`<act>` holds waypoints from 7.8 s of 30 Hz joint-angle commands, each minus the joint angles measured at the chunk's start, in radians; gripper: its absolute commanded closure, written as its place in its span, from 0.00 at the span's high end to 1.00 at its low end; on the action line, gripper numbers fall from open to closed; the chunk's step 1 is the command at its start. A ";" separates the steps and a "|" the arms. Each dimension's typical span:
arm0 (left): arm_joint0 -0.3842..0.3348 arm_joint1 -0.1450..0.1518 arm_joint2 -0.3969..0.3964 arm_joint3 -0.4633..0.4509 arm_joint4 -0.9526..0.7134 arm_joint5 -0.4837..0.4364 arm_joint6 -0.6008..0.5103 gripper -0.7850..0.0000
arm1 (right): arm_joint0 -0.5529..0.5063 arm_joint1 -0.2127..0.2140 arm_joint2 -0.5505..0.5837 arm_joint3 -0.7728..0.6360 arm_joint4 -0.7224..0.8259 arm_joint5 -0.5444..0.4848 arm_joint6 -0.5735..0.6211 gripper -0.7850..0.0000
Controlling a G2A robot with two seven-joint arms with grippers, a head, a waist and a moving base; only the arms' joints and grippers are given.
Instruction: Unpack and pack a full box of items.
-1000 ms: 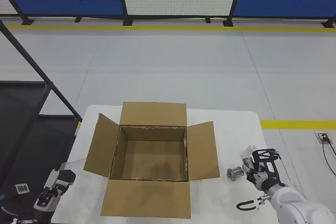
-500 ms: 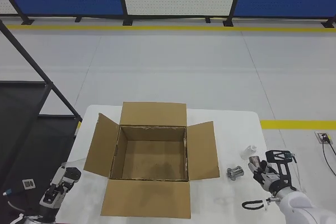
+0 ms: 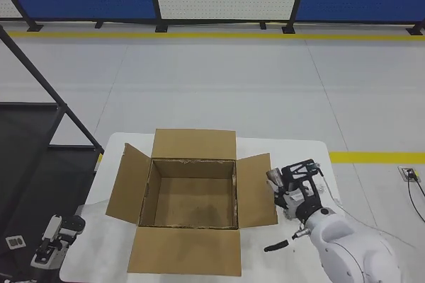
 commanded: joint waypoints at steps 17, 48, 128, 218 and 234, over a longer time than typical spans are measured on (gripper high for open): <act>0.024 -0.003 -0.012 0.008 -0.037 -0.019 -0.023 1.00 | 0.646 -0.216 -0.663 0.586 0.084 0.121 0.090 0.00; 0.014 -0.004 -0.003 -0.002 0.007 0.017 -0.013 1.00 | 0.805 -0.419 -0.837 1.145 0.290 -0.010 0.044 0.00; -0.027 -0.013 0.090 -0.050 0.140 0.057 0.002 1.00 | -0.222 -0.264 -0.162 -0.065 -0.599 0.055 -0.067 1.00; -0.033 -0.012 0.083 -0.034 0.134 0.053 0.101 1.00 | 0.045 -0.180 -0.104 0.055 -0.177 -0.229 -0.021 0.00; 0.024 -0.010 -0.005 -0.008 0.025 0.001 0.051 1.00 | 0.803 -0.433 -0.692 1.032 0.179 -0.153 0.114 0.00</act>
